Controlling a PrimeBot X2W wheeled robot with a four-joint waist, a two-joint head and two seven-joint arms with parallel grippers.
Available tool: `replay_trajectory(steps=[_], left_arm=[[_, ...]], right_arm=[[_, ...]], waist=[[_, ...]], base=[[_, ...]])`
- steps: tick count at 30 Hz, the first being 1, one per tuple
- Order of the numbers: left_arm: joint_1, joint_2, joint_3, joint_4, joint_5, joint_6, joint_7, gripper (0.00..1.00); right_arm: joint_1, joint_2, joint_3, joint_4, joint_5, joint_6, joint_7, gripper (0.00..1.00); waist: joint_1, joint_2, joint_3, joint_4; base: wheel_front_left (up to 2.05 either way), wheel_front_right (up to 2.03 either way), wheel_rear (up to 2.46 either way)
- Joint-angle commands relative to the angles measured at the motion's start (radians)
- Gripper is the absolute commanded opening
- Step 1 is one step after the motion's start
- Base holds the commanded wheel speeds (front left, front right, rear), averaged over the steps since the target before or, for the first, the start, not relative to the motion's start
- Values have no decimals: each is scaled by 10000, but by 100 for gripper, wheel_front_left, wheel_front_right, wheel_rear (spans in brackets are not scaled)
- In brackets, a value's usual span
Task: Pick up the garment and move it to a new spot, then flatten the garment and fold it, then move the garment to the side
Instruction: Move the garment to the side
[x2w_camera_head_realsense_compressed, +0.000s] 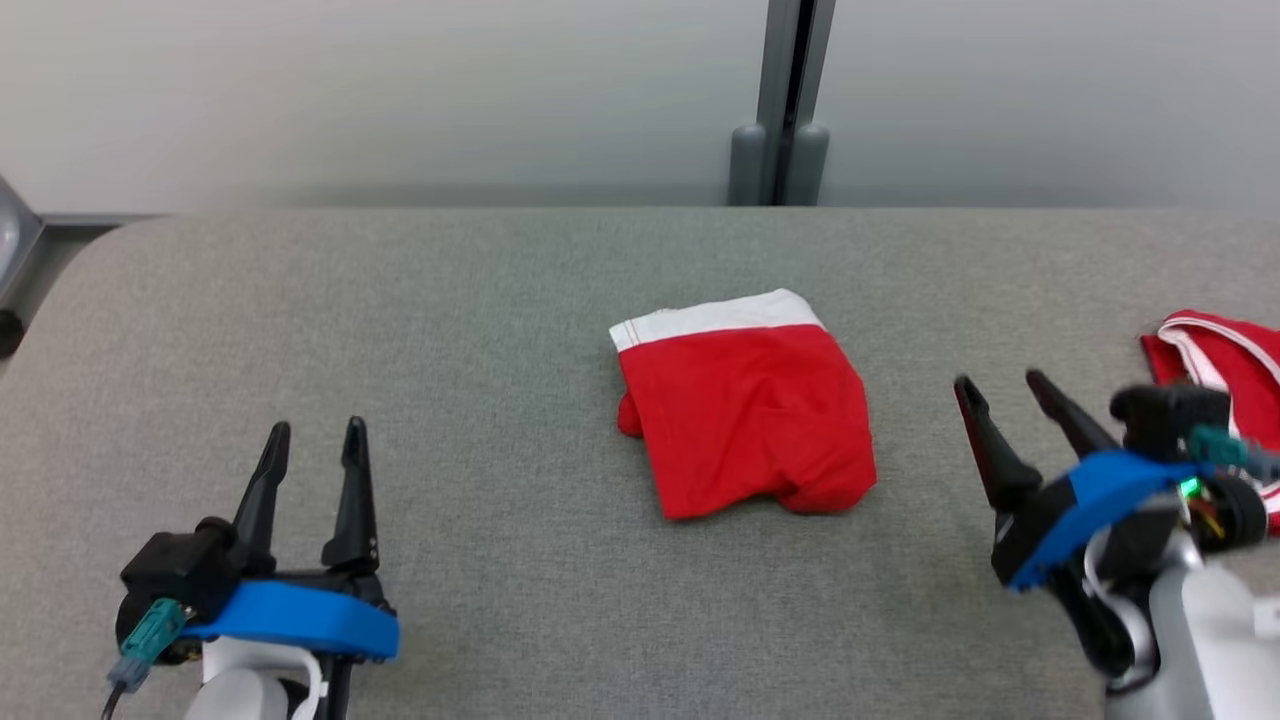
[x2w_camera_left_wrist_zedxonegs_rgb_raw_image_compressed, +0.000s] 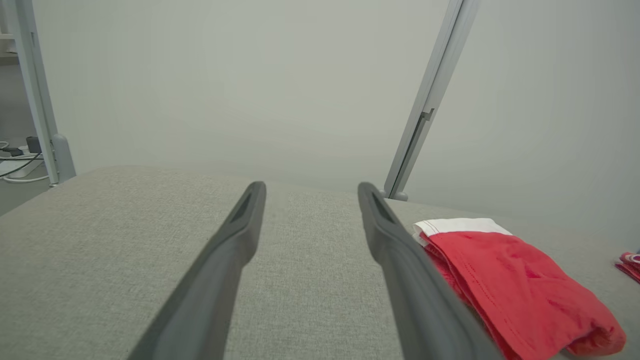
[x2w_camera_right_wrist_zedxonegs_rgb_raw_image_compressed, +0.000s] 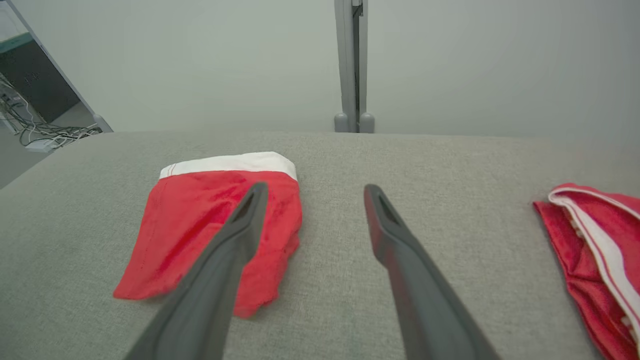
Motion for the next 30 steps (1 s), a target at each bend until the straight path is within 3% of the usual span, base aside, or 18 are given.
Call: replay_trajectory(steps=[1,9,17,24,26,27,30], left_arm=[[-247,-61,-107,-75,64,-16,-23,100],[-1100,-196,-693,-80,96,-16,-23,100],[-1626,-297,-1031,-70,14,-16,-22,100],[-1713,-337,-1135,-89,-16,-16,-22,100],[-1755,-358,-1143,-75,-33,-16,-22,100],[-1761,-364,-1130,-72,-38,-16,-23,100],[-1711,-346,-1086,-74,-57,-16,-22,100]], right_arm=[[-548,-113,69,134,22,1,265,100],[-2902,-132,108,2678,837,1,1921,100],[-4197,-232,44,5150,63,1,2749,100],[-4797,146,-90,6870,-150,1,3408,100],[-4920,298,235,7006,-7,15,3526,27],[-4989,270,477,7001,-43,15,3541,0],[-5236,-131,1297,6698,54,1,3525,0]], waist=[[-1,0,328,248],[-1,0,1187,892],[-1,0,1589,1349],[-1,0,1844,1490],[-1,0,1889,1498],[-1,0,1906,1480],[-1,0,1925,1321]], base=[[0,0,0],[0,0,0],[0,0,0],[0,0,0],[0,0,0],[0,0,0],[0,0,0]])
